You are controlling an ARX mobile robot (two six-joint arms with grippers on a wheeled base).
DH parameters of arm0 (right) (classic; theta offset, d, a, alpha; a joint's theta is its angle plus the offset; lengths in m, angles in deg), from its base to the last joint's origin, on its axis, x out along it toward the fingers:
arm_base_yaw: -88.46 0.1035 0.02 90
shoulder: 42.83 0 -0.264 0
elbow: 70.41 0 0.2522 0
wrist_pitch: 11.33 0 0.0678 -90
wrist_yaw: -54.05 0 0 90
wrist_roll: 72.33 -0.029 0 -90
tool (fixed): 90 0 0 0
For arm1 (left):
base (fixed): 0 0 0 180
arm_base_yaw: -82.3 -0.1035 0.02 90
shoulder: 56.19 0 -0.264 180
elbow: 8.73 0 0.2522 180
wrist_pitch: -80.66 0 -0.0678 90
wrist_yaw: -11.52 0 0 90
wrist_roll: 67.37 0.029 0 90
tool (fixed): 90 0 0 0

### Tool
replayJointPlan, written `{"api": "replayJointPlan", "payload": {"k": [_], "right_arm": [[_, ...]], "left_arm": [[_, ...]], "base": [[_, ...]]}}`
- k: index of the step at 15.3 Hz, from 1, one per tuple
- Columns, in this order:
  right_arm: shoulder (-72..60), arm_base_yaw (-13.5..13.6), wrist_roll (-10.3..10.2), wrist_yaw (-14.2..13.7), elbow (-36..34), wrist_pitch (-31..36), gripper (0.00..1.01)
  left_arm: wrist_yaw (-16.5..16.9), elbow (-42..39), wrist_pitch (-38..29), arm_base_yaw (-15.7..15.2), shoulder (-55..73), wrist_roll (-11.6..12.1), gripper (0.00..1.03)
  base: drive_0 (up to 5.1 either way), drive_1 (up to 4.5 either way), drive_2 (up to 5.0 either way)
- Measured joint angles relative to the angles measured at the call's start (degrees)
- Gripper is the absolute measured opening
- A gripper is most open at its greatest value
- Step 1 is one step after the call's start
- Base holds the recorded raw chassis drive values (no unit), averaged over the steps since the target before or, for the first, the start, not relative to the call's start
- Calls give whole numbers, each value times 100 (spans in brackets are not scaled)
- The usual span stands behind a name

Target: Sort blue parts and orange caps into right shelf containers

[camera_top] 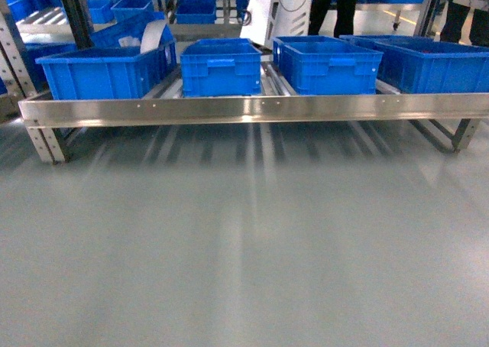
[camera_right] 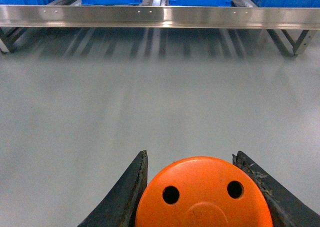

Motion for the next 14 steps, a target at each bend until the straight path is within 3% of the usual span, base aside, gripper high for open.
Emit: {"api": "replayJointPlan", "payload": {"k": [14], "right_arm": [[0,0,0,0,-4,-4,43]], "left_arm": [[0,-2,9,0,2,2,44]], "base": [[0,0,0]]}}
